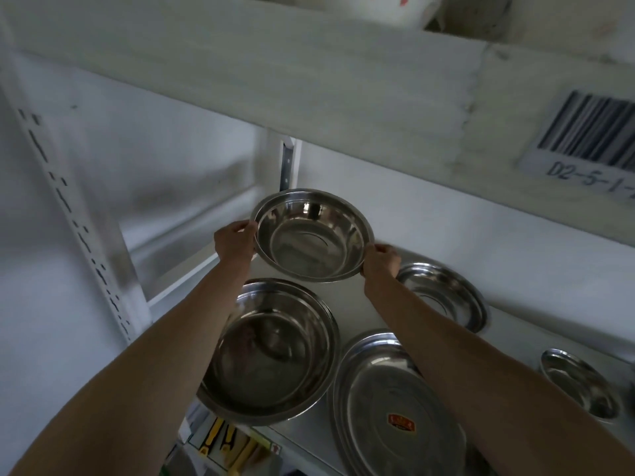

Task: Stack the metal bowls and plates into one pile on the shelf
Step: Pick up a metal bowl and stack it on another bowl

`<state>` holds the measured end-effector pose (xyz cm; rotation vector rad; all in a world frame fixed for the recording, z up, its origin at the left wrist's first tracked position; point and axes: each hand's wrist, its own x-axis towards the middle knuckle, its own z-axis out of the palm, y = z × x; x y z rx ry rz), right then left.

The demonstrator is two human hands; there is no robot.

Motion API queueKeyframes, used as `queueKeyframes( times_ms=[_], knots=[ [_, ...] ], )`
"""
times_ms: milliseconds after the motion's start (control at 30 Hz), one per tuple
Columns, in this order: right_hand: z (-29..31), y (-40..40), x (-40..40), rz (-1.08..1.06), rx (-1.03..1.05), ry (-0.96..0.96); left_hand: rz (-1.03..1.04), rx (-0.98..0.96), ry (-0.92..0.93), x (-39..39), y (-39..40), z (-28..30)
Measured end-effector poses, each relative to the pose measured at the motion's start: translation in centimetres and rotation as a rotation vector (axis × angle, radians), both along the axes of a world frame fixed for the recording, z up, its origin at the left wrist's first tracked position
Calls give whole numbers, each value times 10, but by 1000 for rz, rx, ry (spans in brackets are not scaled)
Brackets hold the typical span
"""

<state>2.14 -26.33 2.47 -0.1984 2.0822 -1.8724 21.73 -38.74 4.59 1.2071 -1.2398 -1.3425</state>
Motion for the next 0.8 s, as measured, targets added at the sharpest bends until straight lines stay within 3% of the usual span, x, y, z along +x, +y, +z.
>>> queueKeyframes(
  times_ms=[400,800],
  knots=[
    [13,38,51,116,-10,62,112,30,95,63,53,3],
    [-9,65,92,216,86,74,216,10,10,121,107,-11]
  ],
)
